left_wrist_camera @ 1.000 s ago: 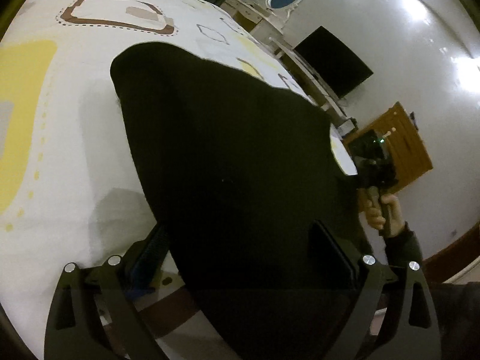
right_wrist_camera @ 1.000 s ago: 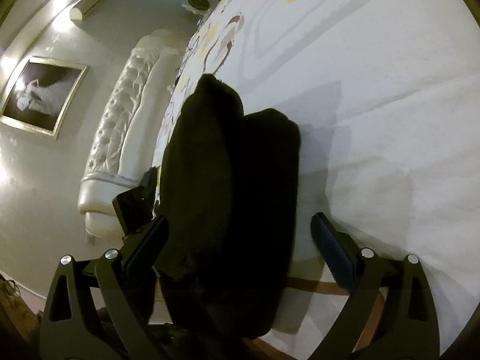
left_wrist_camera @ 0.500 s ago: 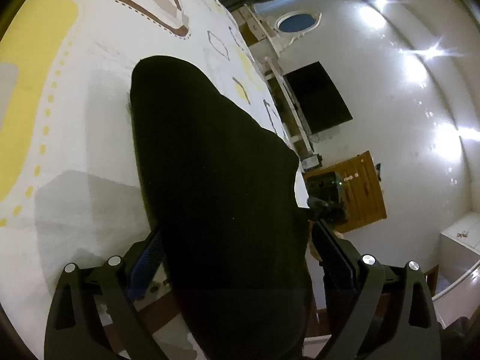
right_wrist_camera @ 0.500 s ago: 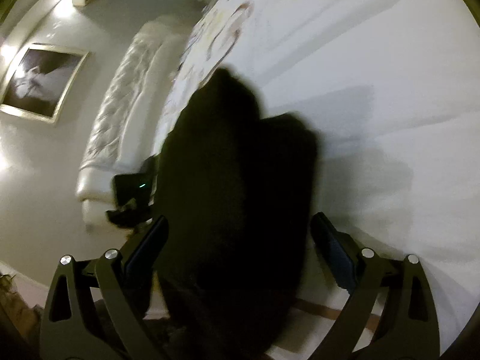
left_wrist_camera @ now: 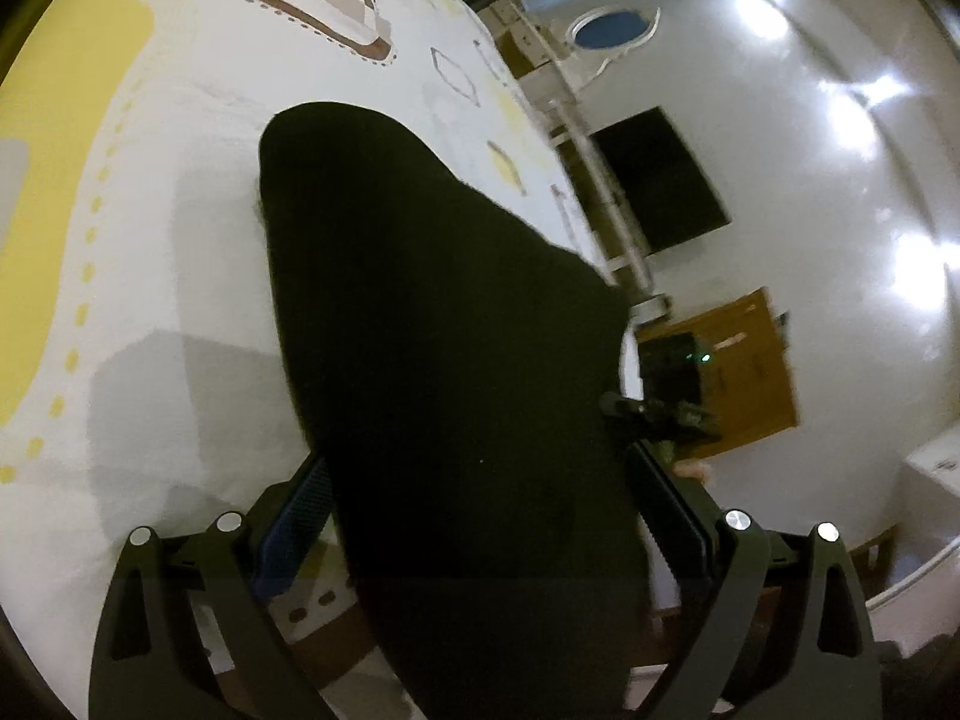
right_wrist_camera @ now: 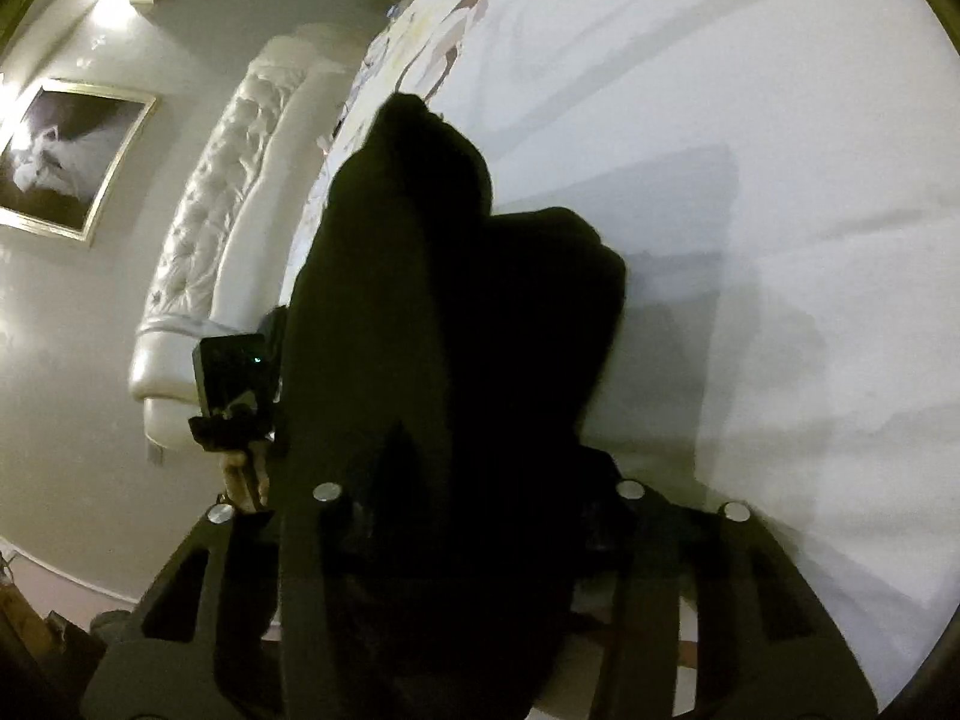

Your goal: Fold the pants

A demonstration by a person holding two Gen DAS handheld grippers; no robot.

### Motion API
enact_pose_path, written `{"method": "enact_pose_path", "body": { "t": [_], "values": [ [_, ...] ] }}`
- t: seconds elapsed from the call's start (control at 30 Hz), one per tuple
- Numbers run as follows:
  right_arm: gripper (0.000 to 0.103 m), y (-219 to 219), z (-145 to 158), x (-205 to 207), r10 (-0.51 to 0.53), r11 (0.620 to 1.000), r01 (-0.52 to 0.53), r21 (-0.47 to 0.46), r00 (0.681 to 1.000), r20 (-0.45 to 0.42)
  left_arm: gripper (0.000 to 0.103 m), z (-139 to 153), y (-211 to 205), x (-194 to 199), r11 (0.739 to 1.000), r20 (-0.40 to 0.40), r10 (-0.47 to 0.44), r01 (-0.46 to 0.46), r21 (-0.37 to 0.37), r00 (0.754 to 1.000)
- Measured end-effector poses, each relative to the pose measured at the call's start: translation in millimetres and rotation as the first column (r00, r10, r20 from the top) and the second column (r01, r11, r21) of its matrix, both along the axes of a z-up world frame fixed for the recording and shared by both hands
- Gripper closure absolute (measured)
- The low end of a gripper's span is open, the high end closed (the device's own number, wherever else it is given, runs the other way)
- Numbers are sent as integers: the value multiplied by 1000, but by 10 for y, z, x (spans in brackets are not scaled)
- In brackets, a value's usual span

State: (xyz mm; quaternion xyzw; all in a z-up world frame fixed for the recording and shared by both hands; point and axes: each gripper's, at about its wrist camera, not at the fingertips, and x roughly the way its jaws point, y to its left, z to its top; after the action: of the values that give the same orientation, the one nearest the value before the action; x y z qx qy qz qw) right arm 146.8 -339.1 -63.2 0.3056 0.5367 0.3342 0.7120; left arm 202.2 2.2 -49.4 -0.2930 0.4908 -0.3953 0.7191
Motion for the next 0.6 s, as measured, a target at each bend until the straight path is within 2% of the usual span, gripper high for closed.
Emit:
{"method": "enact_pose_path", "body": {
  "t": [0.03, 0.1, 0.13, 0.17, 0.3, 0.6],
  "values": [
    [60, 4, 8, -14, -1, 1000, 1, -3, 1000, 11, 10, 11, -23, -5, 1000, 5, -3, 3, 18, 1000],
    [61, 20, 42, -25, -10, 1000, 11, -10, 1000, 24, 42, -1, -11, -1, 998, 2, 16, -16, 67, 1000],
    [63, 41, 65, -28, -10, 1000, 10, -7, 999, 32, 54, -31, 28, 4, 996, -12, 31, -29, 89, 999],
    [63, 65, 84, -27, -9, 1000, 10, -9, 999, 39, 57, -62, 49, 14, 996, -22, 27, -25, 83, 999],
    [64, 90, 158, -84, -10, 1000, 10, -6, 998, 61, 62, -90, 72, 17, 996, -22, 9, -7, 88, 1000],
    [65, 139, 357, -219, -26, 999, 21, 44, 992, 121, 67, -26, 118, 27, 998, 2, 45, -45, 42, 999]
  ]
}}
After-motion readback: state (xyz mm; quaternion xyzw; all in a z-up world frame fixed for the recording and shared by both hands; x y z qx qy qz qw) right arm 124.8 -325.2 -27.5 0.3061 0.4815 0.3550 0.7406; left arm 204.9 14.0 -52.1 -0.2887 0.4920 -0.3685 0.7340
